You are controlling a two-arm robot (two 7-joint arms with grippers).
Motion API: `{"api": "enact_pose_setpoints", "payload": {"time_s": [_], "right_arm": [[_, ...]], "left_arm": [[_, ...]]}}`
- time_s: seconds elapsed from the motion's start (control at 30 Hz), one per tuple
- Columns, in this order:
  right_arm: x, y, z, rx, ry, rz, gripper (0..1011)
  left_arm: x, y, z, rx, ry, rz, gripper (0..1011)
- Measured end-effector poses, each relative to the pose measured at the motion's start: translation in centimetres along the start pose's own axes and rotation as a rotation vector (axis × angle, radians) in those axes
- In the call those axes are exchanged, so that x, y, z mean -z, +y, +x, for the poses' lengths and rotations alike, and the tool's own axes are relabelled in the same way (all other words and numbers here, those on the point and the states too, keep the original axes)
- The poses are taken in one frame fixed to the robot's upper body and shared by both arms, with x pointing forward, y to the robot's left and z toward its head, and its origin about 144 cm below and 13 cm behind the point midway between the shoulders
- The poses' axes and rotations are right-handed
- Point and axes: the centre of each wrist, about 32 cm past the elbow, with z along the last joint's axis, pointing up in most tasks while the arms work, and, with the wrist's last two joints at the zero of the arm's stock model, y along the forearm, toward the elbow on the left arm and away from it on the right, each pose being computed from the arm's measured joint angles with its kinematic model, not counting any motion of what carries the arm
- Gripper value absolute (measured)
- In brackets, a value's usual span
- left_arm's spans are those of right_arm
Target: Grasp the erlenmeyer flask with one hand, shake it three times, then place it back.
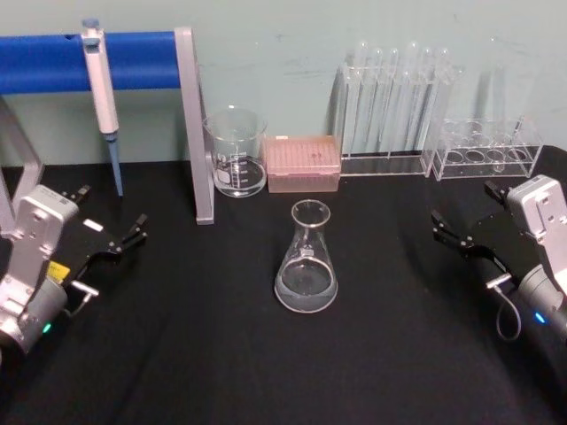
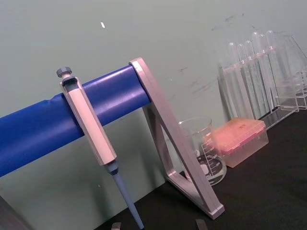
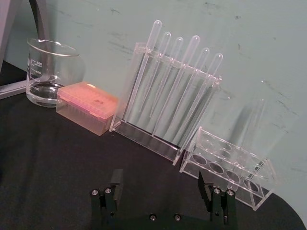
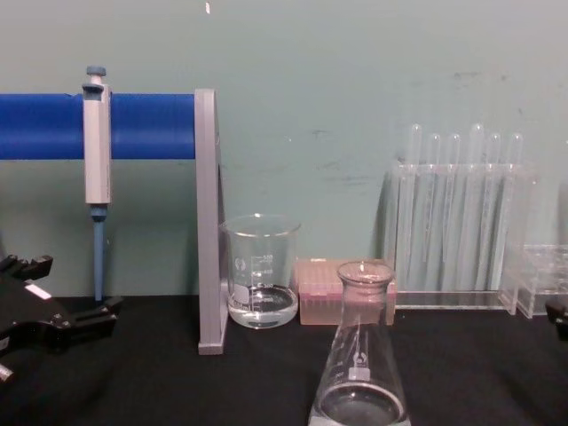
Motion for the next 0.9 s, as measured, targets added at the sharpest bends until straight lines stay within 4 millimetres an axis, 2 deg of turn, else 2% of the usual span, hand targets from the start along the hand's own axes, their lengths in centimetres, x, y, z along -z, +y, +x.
{"api": "enact_pose_setpoints", "payload": {"time_s": [0.9], "right_arm": [[0.0,0.0,0.0,0.0,0.0,0.0,1000]], "left_arm": [[0.0,0.0,0.0,0.0,0.0,0.0,1001]]}}
